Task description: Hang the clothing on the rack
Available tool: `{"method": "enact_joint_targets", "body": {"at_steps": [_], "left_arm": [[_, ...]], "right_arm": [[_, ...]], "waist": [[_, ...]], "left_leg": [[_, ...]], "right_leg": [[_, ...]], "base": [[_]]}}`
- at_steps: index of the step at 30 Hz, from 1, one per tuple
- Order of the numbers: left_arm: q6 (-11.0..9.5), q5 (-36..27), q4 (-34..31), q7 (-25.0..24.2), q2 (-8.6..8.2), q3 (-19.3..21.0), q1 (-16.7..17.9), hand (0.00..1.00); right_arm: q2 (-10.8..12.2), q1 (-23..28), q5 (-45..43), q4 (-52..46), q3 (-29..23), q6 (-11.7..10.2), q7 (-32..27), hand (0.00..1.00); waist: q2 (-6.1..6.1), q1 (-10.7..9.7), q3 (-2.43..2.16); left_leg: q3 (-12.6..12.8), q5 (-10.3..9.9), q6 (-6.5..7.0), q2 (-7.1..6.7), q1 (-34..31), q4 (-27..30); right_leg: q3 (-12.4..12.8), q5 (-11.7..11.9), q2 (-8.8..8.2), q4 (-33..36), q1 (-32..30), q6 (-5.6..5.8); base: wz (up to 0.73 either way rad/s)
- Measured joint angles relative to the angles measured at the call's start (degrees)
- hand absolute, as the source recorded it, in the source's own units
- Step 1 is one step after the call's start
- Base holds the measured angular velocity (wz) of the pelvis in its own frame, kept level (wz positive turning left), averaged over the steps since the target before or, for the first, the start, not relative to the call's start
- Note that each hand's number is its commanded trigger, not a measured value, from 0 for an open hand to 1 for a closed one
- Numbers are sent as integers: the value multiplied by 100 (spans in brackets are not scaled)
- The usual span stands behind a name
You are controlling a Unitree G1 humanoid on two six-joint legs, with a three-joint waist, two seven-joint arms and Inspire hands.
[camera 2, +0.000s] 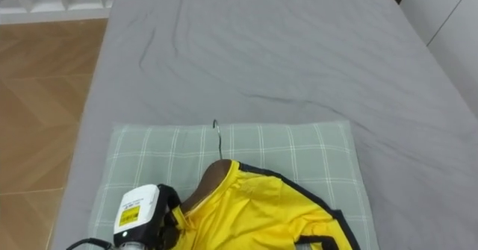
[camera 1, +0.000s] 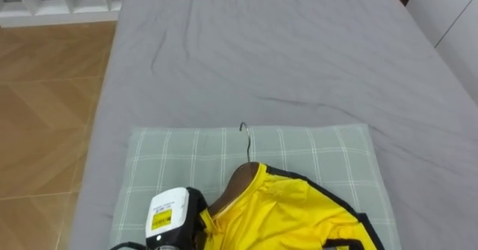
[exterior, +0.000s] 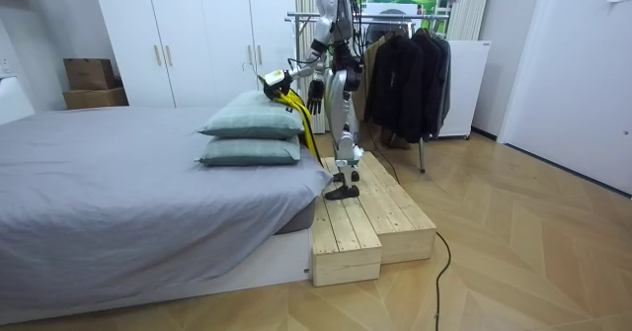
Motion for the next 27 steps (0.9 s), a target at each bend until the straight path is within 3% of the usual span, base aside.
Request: {"method": "enact_joint_targets", "body": {"at_steps": [6, 10, 16, 19, 27], "left_arm": [[3, 114, -402, 49, 64, 36, 120, 99], [26, 115, -971, 69, 120, 46, 214, 87], [21, 110, -1946, 543, 363, 134, 219, 93], [53, 152, -2192, 546, 418, 205, 250, 97], [155, 560, -2631, 544, 455, 439, 562, 95]], "right_arm": [[-110, 266, -7, -14, -80, -32, -140, 0], [-121, 366, -14, -13, -229, -41, -202, 0], [-189, 532, -97, -17, -238, -50, -329, 0], [-210, 607, -208, -34, -230, -46, -295, 0], [-215, 740, -205, -12, -259, -47, -220, 0]], "waist": [[54, -9, -17], [75, -5, -30], [183, -8, -105], [200, -9, -115], [203, -7, -117]], "left_leg": [[-13, -2, -1, 2, 159, -12], [-65, 0, -4, 3, 147, 6], [-62, 0, -4, -11, 410, -58], [-65, 0, -4, -12, 562, -133], [-100, -11, -15, -23, 731, -136]], "right_leg": [[2, 3, 6, 2, 155, -4], [-33, 14, 20, 6, 163, -21], [-27, 21, 10, -20, 404, -17], [-23, 21, 13, -31, 525, -17], [-70, 21, 12, -123, 756, -17]], "base": [[1], [4], [0], [0], [3]]}}
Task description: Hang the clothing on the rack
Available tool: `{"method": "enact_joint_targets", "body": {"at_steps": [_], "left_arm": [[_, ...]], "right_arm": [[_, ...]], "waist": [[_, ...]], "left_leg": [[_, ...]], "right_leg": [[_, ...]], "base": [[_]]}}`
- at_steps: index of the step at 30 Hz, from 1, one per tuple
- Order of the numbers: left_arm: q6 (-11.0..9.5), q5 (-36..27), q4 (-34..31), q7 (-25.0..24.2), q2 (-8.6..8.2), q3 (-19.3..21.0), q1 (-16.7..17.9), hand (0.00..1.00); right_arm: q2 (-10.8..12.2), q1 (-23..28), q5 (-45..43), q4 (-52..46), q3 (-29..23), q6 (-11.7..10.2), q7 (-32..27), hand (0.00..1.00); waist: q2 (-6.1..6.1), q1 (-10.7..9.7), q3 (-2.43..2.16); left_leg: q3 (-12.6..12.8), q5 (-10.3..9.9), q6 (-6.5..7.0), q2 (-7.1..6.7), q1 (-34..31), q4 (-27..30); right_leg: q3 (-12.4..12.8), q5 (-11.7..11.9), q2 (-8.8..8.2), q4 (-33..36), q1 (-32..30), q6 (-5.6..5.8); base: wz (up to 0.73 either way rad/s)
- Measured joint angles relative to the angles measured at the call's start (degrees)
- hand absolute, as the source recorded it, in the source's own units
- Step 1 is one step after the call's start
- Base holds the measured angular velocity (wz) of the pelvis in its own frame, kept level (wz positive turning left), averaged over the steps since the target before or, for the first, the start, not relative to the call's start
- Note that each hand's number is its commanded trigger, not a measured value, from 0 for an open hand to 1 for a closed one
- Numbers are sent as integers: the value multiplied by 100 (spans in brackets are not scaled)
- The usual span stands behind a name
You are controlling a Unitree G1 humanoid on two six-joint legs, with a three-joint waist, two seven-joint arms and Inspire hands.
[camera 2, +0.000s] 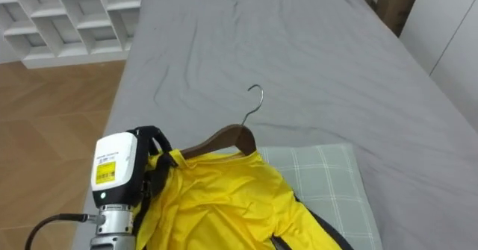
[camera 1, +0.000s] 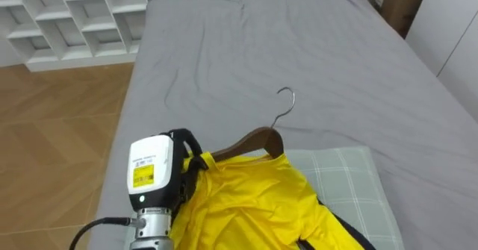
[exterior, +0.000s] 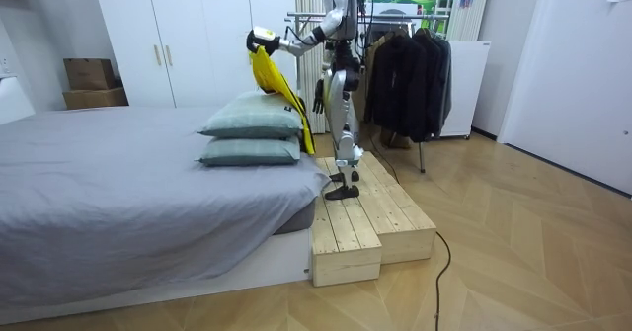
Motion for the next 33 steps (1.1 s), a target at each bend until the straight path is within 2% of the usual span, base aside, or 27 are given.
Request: {"method": "enact_joint_targets", "body": {"at_steps": [8, 20, 27, 33], "left_arm": [[34, 51, -267, -43, 19, 56, 138, 100], [291, 18, -683, -178, 19, 56, 291, 100], [205, -725, -774, -320, 20, 84, 300, 100], [75, -1112, -868, -343, 23, 108, 325, 100]], "right_arm": [[3, 108, -61, -3, -83, 49, 9, 0], [6, 230, -61, -4, -223, 136, 14, 0], [6, 232, -51, -108, -256, 89, 12, 0], [-2, 241, -329, -404, -656, -25, -47, 0]], "waist": [[-1, -12, 0], [-18, -67, 4], [-67, -150, -2], [-103, -162, -3]], "left_leg": [[0, 0, -1, 1, 75, 32], [16, 0, -1, 6, 138, 28], [44, -2, -6, 0, 296, 11], [43, -6, -11, -2, 298, 1]], "right_leg": [[-4, 0, 2, 0, 93, 0], [78, -2, 10, -7, 100, 0], [131, -4, 13, -84, 298, 2], [130, -4, 16, -85, 305, 2]], "base": [[0], [0], [-3], [0]]}}
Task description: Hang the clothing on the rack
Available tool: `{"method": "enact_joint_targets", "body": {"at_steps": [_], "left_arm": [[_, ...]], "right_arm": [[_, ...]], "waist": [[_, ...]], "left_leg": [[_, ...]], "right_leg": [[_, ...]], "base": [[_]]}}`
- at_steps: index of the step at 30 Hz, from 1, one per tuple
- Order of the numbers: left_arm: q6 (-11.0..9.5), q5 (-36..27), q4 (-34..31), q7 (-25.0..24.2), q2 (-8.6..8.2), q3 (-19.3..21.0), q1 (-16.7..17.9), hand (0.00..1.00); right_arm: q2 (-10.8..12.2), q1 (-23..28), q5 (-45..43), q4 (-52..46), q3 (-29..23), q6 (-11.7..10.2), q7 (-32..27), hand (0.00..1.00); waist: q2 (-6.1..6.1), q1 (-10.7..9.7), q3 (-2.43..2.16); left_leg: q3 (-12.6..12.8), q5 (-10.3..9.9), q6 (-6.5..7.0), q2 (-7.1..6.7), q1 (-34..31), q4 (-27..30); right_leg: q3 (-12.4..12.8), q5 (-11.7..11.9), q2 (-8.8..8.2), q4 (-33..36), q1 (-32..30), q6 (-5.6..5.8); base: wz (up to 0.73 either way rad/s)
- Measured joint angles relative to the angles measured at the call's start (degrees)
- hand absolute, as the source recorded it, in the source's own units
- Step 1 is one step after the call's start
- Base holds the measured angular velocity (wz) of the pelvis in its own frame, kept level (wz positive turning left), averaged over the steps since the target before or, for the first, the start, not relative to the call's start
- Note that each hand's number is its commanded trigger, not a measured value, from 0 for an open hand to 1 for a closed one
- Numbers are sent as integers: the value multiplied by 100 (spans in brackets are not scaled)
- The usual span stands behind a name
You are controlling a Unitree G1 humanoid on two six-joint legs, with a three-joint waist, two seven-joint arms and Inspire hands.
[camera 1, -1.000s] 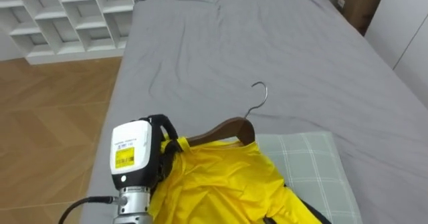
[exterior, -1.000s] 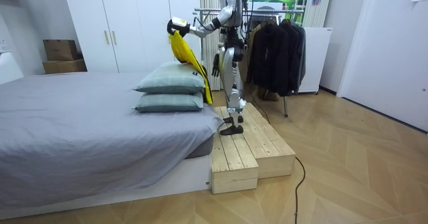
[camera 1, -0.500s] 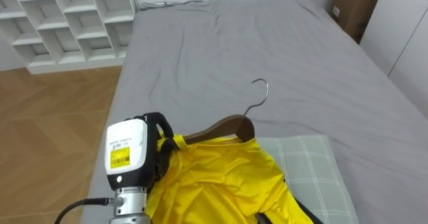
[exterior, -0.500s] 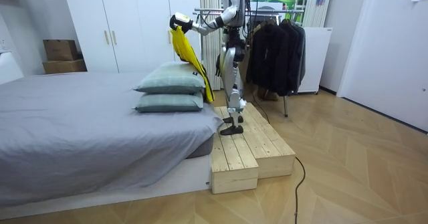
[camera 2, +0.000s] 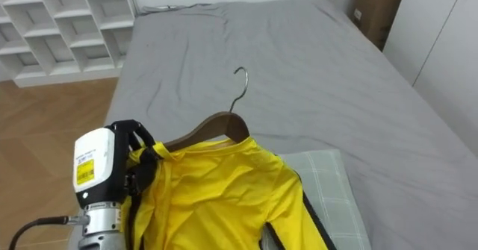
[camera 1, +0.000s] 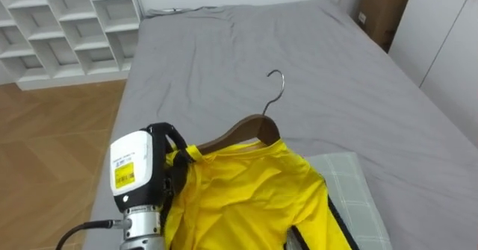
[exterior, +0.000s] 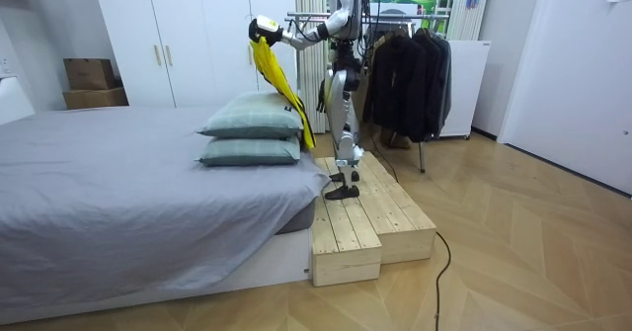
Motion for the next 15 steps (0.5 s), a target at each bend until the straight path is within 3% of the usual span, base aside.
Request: {"method": "enact_joint_targets", "body": {"at_steps": [6, 15], "left_arm": [[-228, -347, -251, 0, 92, 44, 6, 100], [-244, -907, -530, -114, 241, 48, 5, 100]], "right_arm": [[-56, -97, -628, -278, -210, -44, -165, 0], [-182, -160, -1370, -584, -466, -76, -835, 0]], "waist": [[-104, 11, -12], [-272, 13, -24]], "left_leg": [[14, 0, 0, 6, 23, -14], [14, 0, 0, 4, 30, -3]], "right_leg": [[35, 0, 3, 2, -21, 0], [51, 1, 10, 69, -2, 0]], "base": [[0], [0]]}}
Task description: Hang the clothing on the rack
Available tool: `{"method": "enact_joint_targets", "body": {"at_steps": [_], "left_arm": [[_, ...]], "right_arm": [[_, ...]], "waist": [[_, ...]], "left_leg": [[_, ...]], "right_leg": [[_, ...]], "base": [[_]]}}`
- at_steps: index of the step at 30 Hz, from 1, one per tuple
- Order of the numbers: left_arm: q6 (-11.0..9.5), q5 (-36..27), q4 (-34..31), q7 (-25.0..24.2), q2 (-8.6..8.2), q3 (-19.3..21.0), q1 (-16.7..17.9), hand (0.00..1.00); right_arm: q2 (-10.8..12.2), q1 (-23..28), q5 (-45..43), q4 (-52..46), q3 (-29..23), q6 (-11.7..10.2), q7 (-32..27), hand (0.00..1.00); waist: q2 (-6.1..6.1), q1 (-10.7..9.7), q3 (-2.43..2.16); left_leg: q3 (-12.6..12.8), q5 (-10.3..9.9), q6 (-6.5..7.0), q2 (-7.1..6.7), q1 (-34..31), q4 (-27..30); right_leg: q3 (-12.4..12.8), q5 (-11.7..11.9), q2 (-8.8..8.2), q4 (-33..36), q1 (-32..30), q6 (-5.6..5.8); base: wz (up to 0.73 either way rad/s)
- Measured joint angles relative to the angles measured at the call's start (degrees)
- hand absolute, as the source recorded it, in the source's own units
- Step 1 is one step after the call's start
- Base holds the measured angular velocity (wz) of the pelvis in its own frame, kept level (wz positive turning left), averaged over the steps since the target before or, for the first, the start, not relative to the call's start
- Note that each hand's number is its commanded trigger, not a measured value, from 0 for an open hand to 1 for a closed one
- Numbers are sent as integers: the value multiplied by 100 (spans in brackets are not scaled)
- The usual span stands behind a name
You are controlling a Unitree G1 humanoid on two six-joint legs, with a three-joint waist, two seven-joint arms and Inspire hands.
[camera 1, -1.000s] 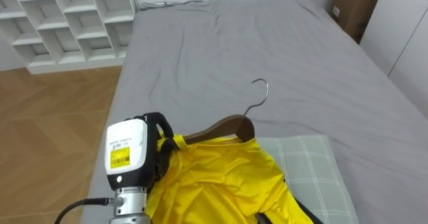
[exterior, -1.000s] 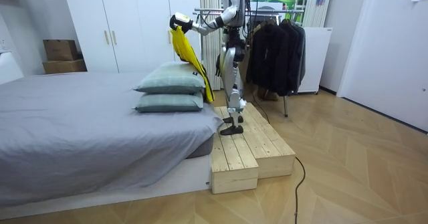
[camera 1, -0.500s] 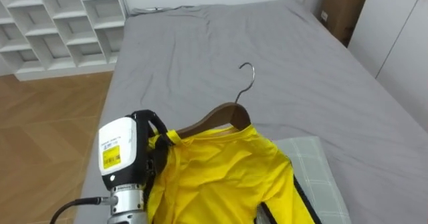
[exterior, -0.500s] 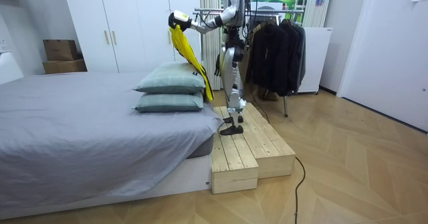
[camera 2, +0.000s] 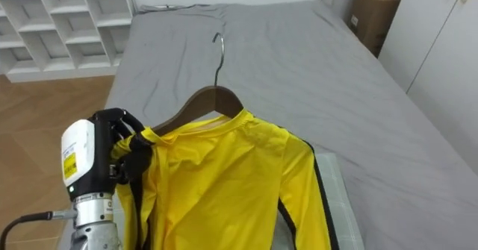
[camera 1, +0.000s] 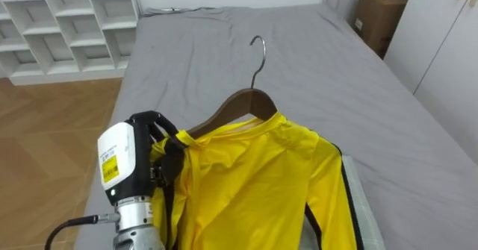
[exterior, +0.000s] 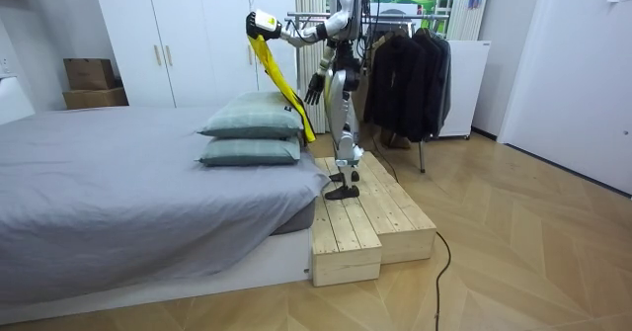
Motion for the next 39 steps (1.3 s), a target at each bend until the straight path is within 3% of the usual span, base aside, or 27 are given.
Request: {"method": "enact_joint_targets", "body": {"at_steps": [5, 14, 20, 27, 36, 39], "left_arm": [[-9, -579, -49, -5, 38, 108, 0, 100], [-13, -637, -311, -124, 34, 431, 1, 100], [-16, -752, -485, -321, 38, 581, 147, 100], [12, -724, -1131, -592, 48, 581, 449, 100], [182, -491, -1409, -893, 26, 578, 452, 100], [200, -239, -1471, -939, 27, 582, 452, 100]], "right_arm": [[-123, 15, -627, -193, -90, 3, -300, 0], [-179, 73, -1740, -957, -686, -1, -878, 0], [-345, 141, -2739, -1523, -936, -122, -1440, 0], [-422, 368, -4272, -3318, -1024, -133, -2109, 0], [-270, 610, -5496, -4773, -1001, -129, -2238, 0], [-292, 622, -5788, -5279, -994, -122, -2240, 0]], "waist": [[-15, 5, 1], [-17, 28, -2], [-42, 24, -8], [-68, 129, -24], [-54, 344, -26], [27, 400, -24]], "left_leg": [[24, 0, 1, -1, -1, 7], [49, 0, 0, -1, 5, 19], [71, 0, 0, -5, -1, 20], [110, 0, -2, 4, 132, -24], [131, -2, -3, 27, 194, -21], [119, -4, -1, 39, 188, -33]], "right_leg": [[17, 0, 2, 20, -21, 0], [33, 0, 18, 17, -15, 0], [15, 0, 11, 19, -16, 0], [28, 0, 11, 22, 83, 0], [47, 4, 7, 33, 135, 1], [73, 11, 8, 34, 112, 4]], "base": [[-3], [-1], [0], [-2], [-1], [-3]]}}
